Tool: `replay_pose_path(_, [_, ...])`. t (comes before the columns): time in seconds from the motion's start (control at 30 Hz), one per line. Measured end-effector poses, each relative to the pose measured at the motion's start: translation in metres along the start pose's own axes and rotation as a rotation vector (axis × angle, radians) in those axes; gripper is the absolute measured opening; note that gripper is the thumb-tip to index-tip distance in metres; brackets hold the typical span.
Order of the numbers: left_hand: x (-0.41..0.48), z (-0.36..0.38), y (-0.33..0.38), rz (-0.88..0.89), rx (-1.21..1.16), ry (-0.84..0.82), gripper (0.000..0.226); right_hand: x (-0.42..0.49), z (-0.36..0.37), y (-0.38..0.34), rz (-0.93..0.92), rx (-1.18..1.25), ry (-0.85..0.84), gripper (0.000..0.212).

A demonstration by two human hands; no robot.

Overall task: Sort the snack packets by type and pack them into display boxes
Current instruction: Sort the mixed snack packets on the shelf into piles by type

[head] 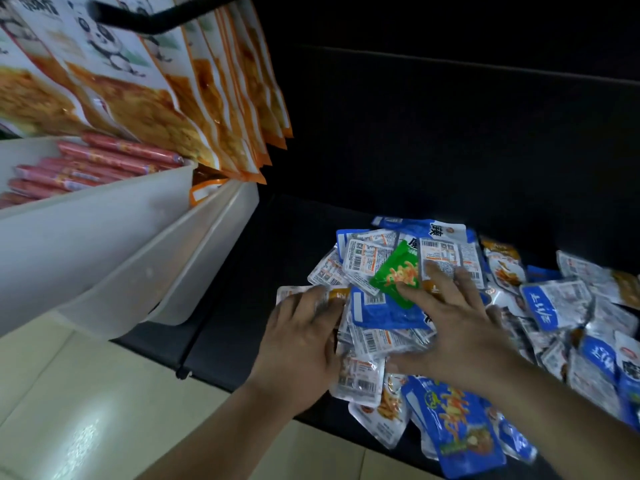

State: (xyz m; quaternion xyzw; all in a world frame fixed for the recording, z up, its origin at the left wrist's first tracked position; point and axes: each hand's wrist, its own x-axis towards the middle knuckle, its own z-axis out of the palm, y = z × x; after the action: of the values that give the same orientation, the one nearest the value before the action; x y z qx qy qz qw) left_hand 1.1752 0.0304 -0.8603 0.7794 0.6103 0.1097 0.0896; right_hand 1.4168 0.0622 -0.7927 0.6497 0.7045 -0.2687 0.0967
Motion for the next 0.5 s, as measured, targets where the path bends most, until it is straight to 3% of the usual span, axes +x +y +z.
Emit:
replay_pose_path(0.07, [-0.002, -0.004, -0.009, 0.003, -0.024, 0.030, 0.049, -0.009, -0.013, 0.001, 0.001, 0.074, -0.021, 0.110])
replay_pose_path(0.2, [0.006, -0.013, -0.042, -0.135, 0.165, 0.023, 0.059, -0.010, -0.027, -0.019, -0.131, -0.175, 0.143, 0.090])
replay_pose_path(0.3, [0.032, -0.020, -0.066, -0.222, 0.231, -0.024, 0.069, 0.008, -0.022, -0.042, -0.166, -0.216, 0.142, 0.098])
replay_pose_path(0.37, [0.054, -0.033, -0.064, -0.261, 0.184, 0.031, 0.066, 0.022, -0.017, -0.043, -0.126, -0.224, 0.123, 0.109])
replay_pose_path(0.43, [0.068, -0.041, -0.047, -0.165, 0.067, 0.074, 0.058, 0.031, -0.015, -0.039, -0.084, -0.203, 0.073, 0.120])
replay_pose_path(0.5, [0.067, -0.035, -0.022, -0.004, -0.082, -0.004, 0.053, 0.033, -0.013, -0.033, -0.085, -0.223, 0.050, 0.129])
